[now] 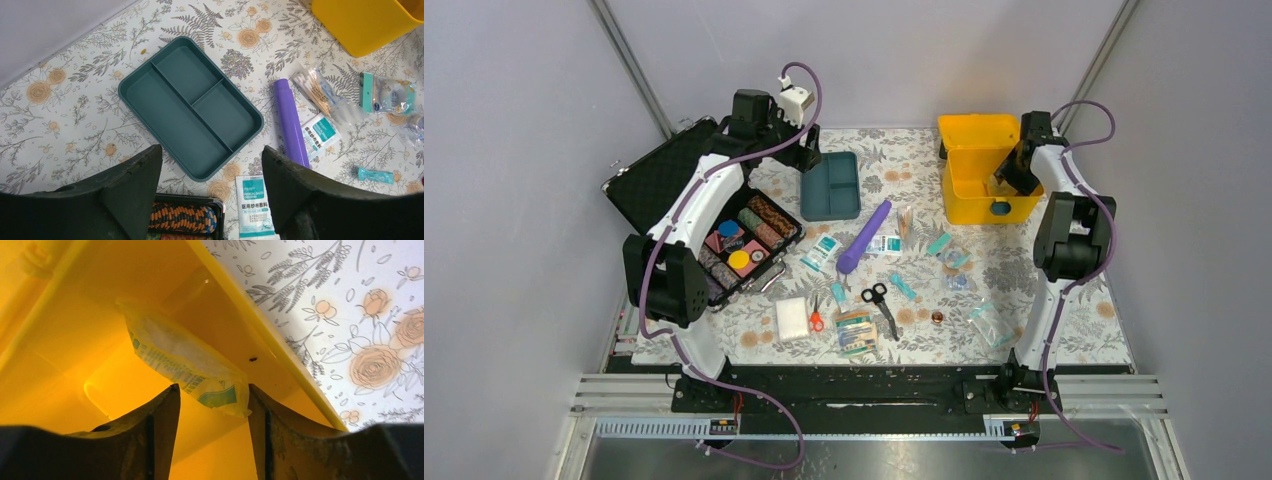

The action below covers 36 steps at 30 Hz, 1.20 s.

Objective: Organize the medicine kit

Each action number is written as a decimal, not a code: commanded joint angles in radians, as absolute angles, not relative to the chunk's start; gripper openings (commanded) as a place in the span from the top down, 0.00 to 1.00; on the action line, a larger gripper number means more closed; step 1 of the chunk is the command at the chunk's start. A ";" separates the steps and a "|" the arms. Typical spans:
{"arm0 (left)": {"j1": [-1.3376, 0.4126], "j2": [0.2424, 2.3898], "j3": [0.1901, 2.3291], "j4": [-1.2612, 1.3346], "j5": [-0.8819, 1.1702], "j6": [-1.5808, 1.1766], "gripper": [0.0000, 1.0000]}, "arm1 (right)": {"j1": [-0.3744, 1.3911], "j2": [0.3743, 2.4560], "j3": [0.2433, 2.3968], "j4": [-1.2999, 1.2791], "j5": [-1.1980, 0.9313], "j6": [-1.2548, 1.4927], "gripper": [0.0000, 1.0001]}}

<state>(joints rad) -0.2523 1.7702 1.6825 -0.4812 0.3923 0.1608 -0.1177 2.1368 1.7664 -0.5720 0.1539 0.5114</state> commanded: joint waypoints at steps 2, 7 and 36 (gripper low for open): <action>-0.242 1.764 1.716 -0.469 0.412 0.163 0.28 | -0.114 2.015 1.815 -0.648 0.215 0.531 0.41; -0.238 1.742 1.677 -0.442 0.423 0.156 0.28 | -0.107 1.965 1.823 -0.655 0.225 0.516 0.41; -0.226 1.744 1.668 -0.444 0.385 0.156 0.28 | -0.054 2.258 1.916 -0.609 0.029 0.202 0.95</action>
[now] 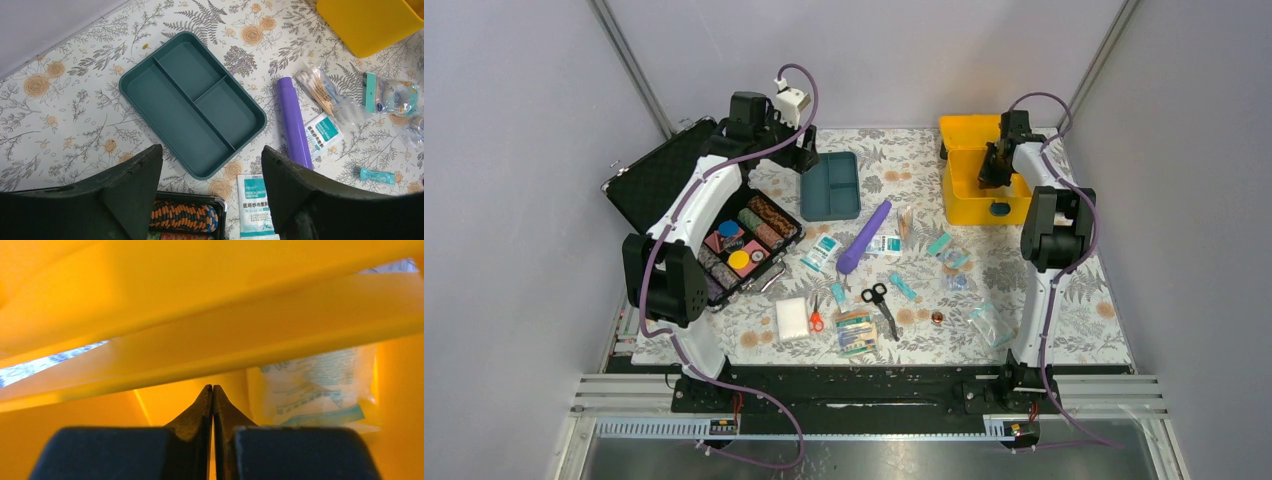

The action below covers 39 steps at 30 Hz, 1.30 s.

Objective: Organize the medicine kit

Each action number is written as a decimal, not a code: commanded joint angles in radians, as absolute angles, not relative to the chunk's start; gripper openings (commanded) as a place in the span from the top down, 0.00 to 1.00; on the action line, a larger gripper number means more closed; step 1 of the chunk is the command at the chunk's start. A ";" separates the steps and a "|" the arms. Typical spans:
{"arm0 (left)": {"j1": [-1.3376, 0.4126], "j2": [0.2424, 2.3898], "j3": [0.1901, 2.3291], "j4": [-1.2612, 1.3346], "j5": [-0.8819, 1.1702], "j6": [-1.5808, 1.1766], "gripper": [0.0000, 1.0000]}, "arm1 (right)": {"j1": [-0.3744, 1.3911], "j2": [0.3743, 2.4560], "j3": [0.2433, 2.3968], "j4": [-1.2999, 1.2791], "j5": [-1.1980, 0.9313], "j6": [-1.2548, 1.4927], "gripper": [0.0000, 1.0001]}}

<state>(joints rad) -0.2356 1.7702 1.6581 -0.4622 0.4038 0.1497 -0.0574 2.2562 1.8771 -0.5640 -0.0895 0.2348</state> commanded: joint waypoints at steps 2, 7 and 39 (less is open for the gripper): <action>-0.223 1.747 1.669 -0.446 0.384 0.156 0.28 | -0.054 2.259 1.911 -0.609 0.070 0.190 0.95; -0.218 1.753 1.673 -0.446 0.388 0.154 0.28 | -0.056 2.256 1.908 -0.605 0.147 0.176 0.96; -0.219 1.442 1.305 -0.445 0.378 0.007 0.27 | -0.005 1.560 1.369 -0.405 -0.337 -0.098 0.28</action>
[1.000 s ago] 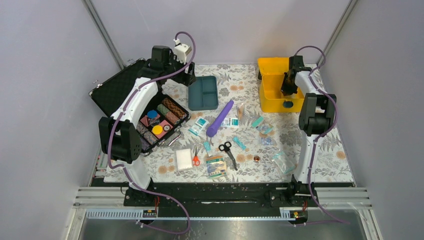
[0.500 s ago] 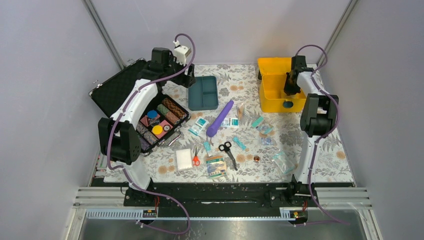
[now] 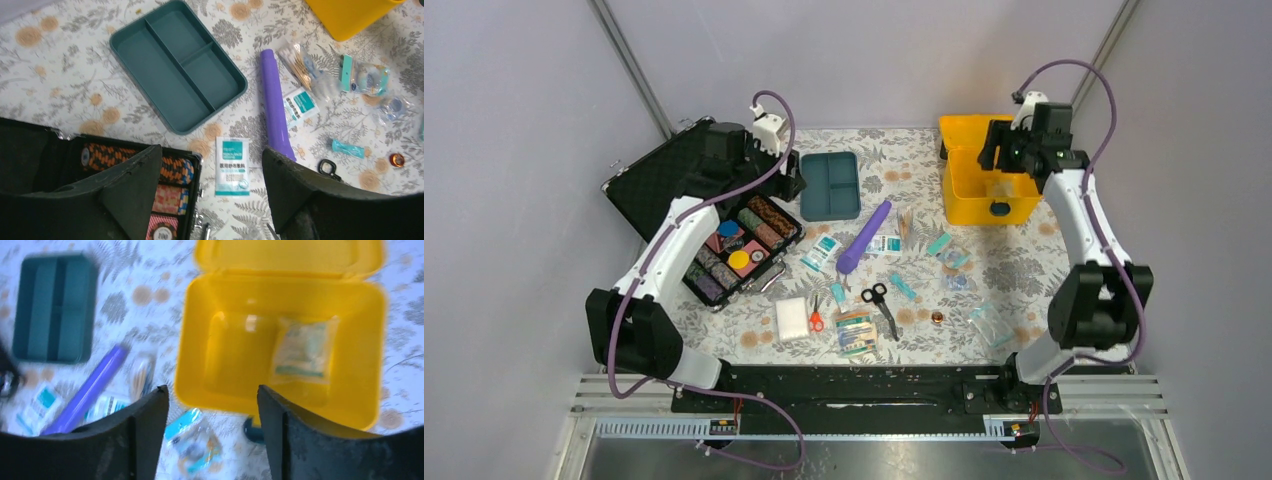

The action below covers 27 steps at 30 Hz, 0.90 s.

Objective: Organize the medicine kit

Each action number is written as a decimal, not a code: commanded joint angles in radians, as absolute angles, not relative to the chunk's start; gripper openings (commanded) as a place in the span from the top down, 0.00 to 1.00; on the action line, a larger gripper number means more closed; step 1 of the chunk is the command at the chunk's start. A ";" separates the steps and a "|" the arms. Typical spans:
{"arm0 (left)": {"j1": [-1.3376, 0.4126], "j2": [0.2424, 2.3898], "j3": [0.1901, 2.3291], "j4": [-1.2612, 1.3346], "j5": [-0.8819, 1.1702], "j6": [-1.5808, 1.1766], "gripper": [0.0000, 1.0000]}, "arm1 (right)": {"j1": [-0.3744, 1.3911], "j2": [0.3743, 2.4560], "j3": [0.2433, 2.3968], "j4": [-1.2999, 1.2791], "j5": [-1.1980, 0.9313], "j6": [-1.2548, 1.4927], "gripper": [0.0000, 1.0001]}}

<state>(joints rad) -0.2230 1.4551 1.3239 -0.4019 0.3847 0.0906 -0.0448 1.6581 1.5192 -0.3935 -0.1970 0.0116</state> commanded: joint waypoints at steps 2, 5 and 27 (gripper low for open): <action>-0.218 1.463 1.316 -0.498 0.374 -0.049 0.27 | 0.031 1.501 1.273 -0.437 -0.390 -0.145 0.20; -0.218 1.482 1.304 -0.513 0.376 -0.103 0.26 | 0.032 1.451 1.174 -0.557 -0.510 -0.286 0.14; -0.219 1.486 1.269 -0.496 0.334 -0.130 0.03 | 0.063 1.230 0.675 -0.747 -0.190 -0.762 0.37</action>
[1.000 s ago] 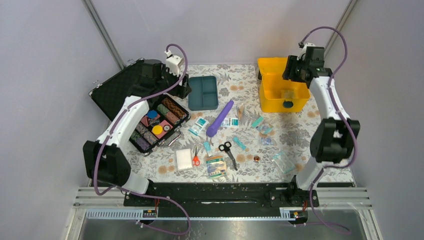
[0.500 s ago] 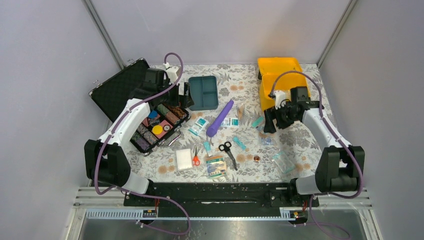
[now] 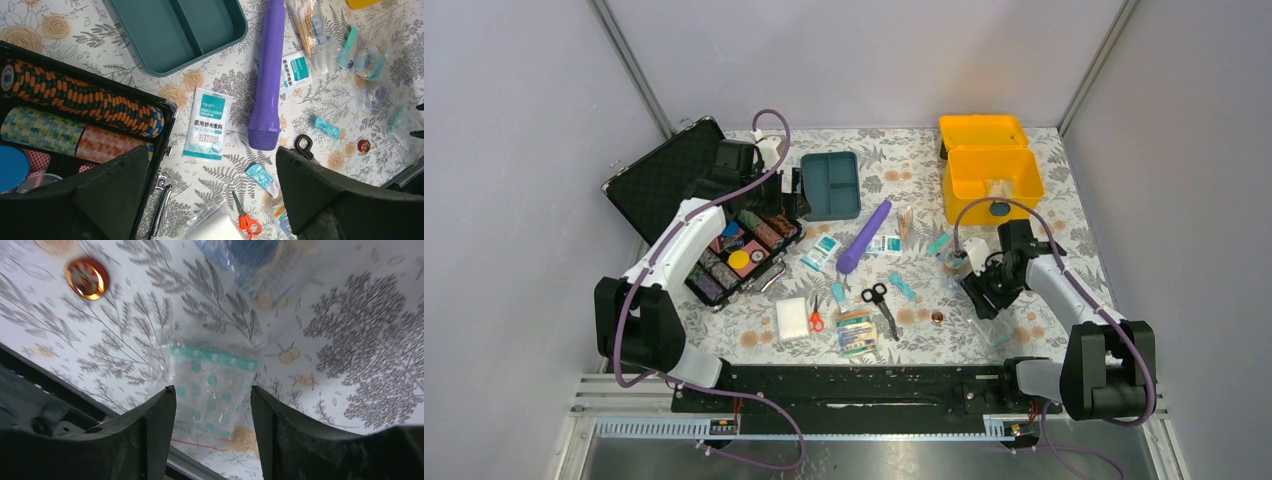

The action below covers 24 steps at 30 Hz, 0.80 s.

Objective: Organize the medicine kit

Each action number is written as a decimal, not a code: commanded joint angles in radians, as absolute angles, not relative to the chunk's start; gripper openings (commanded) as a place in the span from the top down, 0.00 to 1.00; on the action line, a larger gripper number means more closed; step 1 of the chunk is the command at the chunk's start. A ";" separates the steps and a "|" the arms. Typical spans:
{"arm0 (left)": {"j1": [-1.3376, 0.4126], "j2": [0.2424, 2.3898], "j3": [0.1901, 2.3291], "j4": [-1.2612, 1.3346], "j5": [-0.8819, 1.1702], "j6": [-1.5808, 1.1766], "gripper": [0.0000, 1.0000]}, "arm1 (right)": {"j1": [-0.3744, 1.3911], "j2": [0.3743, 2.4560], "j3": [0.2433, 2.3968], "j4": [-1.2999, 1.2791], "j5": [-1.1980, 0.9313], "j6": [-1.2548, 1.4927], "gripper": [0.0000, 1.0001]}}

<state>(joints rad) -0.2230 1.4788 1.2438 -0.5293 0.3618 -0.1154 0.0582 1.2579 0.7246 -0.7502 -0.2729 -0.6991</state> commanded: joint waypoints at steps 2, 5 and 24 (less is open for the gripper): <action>-0.219 1.482 1.269 -0.495 0.331 -0.124 0.03 | 0.063 1.230 0.636 -0.729 -0.157 -0.781 0.39; -0.219 1.475 1.264 -0.498 0.332 -0.119 0.03 | 0.063 1.233 0.598 -0.694 -0.116 -0.794 0.41; -0.219 1.518 1.296 -0.482 0.352 -0.124 0.04 | 0.064 1.185 0.981 -0.840 -0.306 -0.610 1.00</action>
<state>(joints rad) -0.2230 1.4982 1.2449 -0.5270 0.3546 -0.1146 0.0586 1.2327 0.8047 -0.7872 -0.1780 -0.7128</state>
